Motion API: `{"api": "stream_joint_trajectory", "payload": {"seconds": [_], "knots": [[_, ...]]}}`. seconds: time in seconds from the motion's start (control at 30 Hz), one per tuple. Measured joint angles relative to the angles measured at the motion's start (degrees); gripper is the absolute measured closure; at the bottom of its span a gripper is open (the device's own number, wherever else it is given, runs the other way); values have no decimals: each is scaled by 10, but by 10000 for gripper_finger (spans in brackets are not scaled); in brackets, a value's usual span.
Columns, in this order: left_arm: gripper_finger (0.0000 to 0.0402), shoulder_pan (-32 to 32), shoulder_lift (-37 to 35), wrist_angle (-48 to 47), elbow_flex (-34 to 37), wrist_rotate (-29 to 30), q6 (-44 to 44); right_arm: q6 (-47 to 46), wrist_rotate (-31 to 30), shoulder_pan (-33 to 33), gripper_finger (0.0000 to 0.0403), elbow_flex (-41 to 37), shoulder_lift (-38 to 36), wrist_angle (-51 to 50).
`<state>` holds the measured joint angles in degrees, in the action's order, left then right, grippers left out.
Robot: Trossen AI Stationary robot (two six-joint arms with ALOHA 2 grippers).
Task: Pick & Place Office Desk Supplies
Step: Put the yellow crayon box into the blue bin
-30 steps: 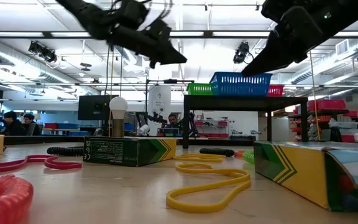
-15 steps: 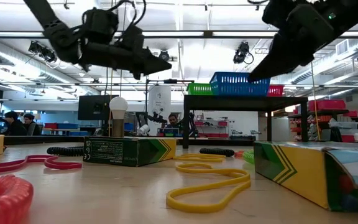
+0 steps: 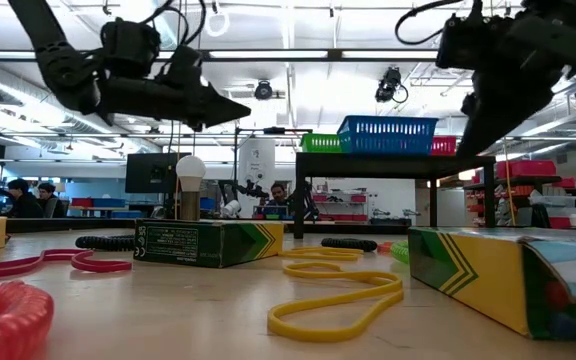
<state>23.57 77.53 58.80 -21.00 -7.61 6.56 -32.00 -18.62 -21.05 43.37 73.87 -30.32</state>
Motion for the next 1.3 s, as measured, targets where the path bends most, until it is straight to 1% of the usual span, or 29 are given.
{"api": "stream_joint_trajectory", "payload": {"seconds": [0.1, 0.17, 0.3, 0.4, 0.5, 0.63, 0.8, 0.9, 0.97, 1.17, 1.27, 1.3], "knots": [[385, 0, -13, 1, 10, 0, -14, 37, 45, 4, 294, 25, 0, -71], [385, 0, -14, -1, 13, -1, -23, 64, 61, 3, 276, 29, 0, -103], [385, 0, -14, -2, 13, 0, -26, 104, 103, 3, 248, 12, 0, -139], [385, 0, -14, -3, 13, 0, -27, 130, 130, 2, 237, -4, 0, -143], [385, 0, -14, -8, 13, 0, -31, 138, 132, 2, 234, -7, 0, -154], [385, 0, -14, -17, 13, 0, -62, 167, 134, -8, 234, -7, 0, -165], [385, 0, -14, -17, 13, 1, -72, 275, 196, -36, 234, -7, 0, -159], [385, 0, -14, -17, 13, 1, -70, 319, 217, -48, 236, -7, 0, -148], [385, 0, -14, -17, 13, 1, -69, 331, 222, -49, 240, -7, 4, -136], [385, 0, -14, -20, 13, 1, -68, 361, 241, -55, 245, -7, 24, -148], [385, 0, -13, -20, 13, 1, -68, 381, 240, -48, 245, -7, 35, -134], [385, 0, -13, -20, 13, 1, -68, 383, 240, -43, 245, -7, 40, -114]]}}
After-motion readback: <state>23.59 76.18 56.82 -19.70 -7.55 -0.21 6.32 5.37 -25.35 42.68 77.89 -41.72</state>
